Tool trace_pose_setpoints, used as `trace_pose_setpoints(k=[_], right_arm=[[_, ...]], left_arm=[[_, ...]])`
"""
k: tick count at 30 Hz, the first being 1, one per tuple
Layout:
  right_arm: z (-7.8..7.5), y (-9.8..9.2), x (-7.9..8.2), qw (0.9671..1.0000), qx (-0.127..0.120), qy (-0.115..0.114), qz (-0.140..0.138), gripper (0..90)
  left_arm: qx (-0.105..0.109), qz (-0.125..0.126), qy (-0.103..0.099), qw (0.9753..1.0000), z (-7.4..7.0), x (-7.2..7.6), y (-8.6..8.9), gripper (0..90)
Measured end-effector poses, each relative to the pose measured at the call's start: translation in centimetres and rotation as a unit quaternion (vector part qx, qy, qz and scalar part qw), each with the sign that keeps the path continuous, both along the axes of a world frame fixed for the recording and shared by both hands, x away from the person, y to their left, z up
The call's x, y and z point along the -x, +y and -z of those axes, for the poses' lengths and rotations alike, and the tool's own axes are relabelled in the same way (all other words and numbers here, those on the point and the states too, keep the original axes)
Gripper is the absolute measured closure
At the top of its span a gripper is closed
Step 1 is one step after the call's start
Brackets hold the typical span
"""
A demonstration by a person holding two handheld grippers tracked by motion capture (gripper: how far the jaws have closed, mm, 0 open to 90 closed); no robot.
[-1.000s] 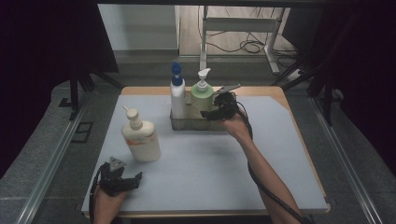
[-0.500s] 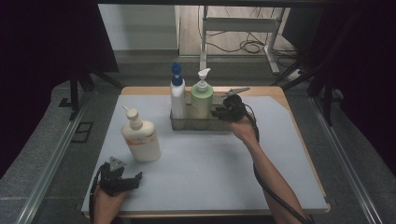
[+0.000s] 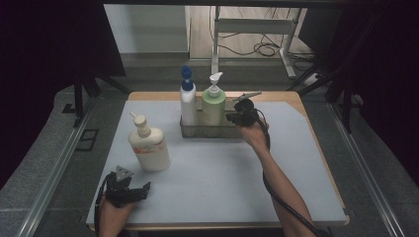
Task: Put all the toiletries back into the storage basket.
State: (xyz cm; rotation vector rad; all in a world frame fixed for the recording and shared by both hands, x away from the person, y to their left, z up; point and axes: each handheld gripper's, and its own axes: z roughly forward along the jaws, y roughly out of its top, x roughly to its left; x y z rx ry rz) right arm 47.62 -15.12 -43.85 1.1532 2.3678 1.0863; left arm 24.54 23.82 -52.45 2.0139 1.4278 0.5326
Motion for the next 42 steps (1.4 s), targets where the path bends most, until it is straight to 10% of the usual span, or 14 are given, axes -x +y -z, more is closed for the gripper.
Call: trace_pose_setpoints(k=[42], right_arm=[[1.6,2.2,-1.8,0.9992,0.009,0.037,0.012,86.3]], left_arm=[[0.000,0.000,0.000,1.0000,0.0,0.0,0.0,10.6]])
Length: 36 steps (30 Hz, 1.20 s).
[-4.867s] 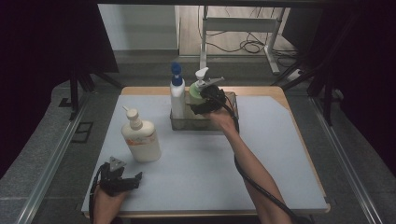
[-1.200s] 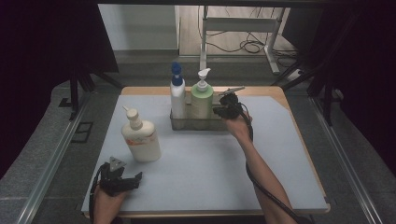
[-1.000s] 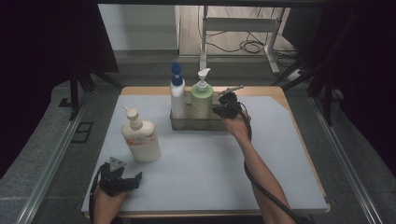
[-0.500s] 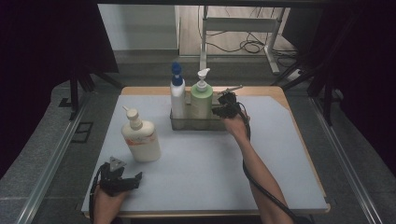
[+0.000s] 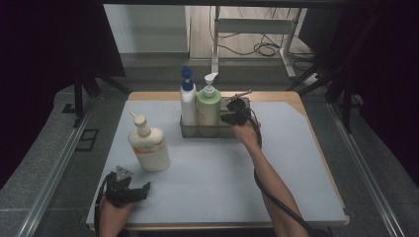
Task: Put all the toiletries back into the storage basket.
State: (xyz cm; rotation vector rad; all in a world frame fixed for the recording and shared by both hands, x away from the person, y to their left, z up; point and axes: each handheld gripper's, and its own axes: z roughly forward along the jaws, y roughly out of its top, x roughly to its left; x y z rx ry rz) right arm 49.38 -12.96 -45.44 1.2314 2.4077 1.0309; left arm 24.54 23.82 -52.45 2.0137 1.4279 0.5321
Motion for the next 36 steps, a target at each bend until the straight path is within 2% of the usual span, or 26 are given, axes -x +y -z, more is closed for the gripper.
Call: trace_pose_setpoints(k=[16,26,36], right_arm=[[-0.1,0.4,0.3,0.9998,0.016,-0.004,-0.008,85.2],[-0.5,-0.2,0.8,0.9997,0.012,-0.016,-0.012,76.2],[-1.4,-1.1,1.7,0.9994,0.008,-0.032,-0.012,58.5]], left_arm=[[0.000,0.000,0.000,1.0000,0.0,0.0,0.0,10.6],[0.000,0.000,0.000,1.0000,0.0,0.0,0.0,10.6],[-0.001,0.000,0.000,1.0000,0.0,0.0,0.0,10.6]])
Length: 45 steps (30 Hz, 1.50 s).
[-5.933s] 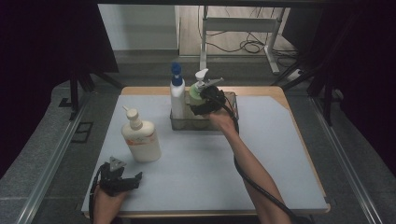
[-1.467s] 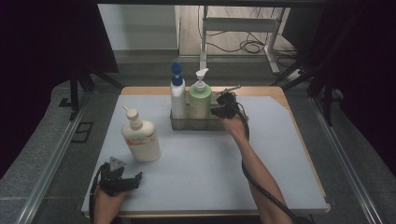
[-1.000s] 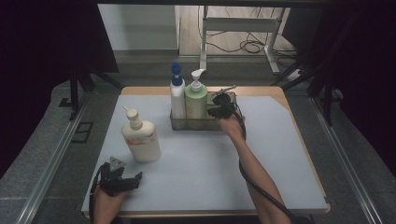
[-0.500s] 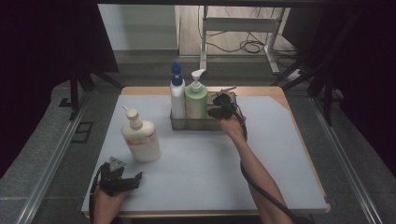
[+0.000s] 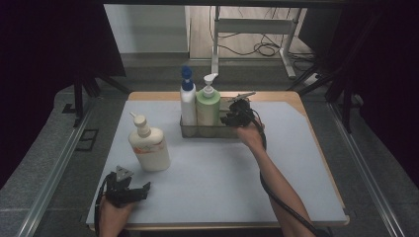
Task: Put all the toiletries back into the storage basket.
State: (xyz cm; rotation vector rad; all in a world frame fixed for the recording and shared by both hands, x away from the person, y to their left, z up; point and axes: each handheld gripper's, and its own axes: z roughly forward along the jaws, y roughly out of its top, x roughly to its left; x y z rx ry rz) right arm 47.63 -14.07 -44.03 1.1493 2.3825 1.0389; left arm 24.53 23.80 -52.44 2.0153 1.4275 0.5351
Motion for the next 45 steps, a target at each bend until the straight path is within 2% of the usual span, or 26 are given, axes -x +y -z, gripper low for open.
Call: trace_pose_setpoints(k=[10,14,21,32,40,45], right_arm=[[-0.9,-1.1,1.3,0.9997,-0.011,-0.012,-0.019,40.7],[-1.3,-1.2,2.1,0.9993,-0.010,-0.023,-0.028,33.8],[-2.0,-1.8,3.7,0.9986,-0.015,-0.027,-0.042,24.4],[-2.4,-2.8,6.5,0.9970,-0.013,-0.040,-0.066,15.4],[-2.6,-3.5,8.8,0.9951,-0.011,-0.052,-0.083,13.4],[-2.6,-3.9,10.1,0.9935,0.007,-0.062,-0.095,11.7]], left_arm=[[0.001,-0.001,0.000,1.0000,0.0,0.0,0.0,10.6],[-0.001,-0.001,0.000,1.0000,0.0,0.0,-0.1,10.7],[0.001,0.000,0.001,1.0000,0.0,0.0,0.0,10.7],[0.001,0.000,0.000,1.0000,0.0,0.0,0.0,10.7],[0.000,0.000,0.000,1.0000,0.0,0.0,0.0,10.8],[0.000,0.000,0.000,1.0000,0.0,0.0,0.0,10.8]])
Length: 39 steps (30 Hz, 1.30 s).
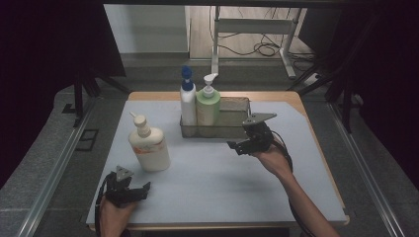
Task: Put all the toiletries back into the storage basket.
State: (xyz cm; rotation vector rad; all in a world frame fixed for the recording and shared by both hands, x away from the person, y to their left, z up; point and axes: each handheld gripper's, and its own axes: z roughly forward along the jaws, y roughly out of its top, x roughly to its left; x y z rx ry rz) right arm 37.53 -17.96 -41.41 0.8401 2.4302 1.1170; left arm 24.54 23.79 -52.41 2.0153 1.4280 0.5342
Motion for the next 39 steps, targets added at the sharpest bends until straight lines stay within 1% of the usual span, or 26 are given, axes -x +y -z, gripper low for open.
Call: trace_pose_setpoints(k=[8,12,20,22,25,28,32,36,39], right_arm=[[0.6,-0.9,1.6,0.9999,0.010,-0.003,0.003,5.7],[0.9,-1.1,2.4,0.9997,0.023,-0.007,0.003,2.3],[1.4,-2.2,4.1,0.9995,0.030,-0.007,0.007,0.0],[1.5,-2.8,4.5,0.9996,0.024,-0.007,0.014,0.0],[1.9,-3.6,5.0,0.9997,0.015,-0.001,0.020,0.0],[2.5,-4.4,5.3,0.9995,0.018,-0.002,0.027,0.0],[3.2,-5.3,5.9,0.9992,0.014,-0.003,0.038,0.0],[4.0,-6.0,6.5,0.9988,0.010,-0.007,0.047,0.0],[4.5,-6.2,6.9,0.9988,0.012,-0.003,0.048,0.0]], left_arm=[[0.001,0.000,0.000,1.0000,0.0,0.0,0.0,10.7],[0.002,0.000,0.001,1.0000,0.0,0.0,0.0,10.7],[0.002,0.000,0.001,1.0000,0.0,0.0,0.0,10.7],[0.001,0.000,0.001,1.0000,0.0,0.0,0.0,10.7],[0.000,0.001,0.001,1.0000,0.0,0.0,0.0,10.7],[0.002,-0.001,0.002,1.0000,0.0,0.0,0.0,10.8],[0.003,-0.001,0.002,1.0000,0.0,0.0,0.0,11.0],[0.003,-0.003,0.001,1.0000,-0.1,0.0,0.0,11.9],[0.002,-0.003,0.001,1.0000,-0.1,0.0,0.0,12.4]])
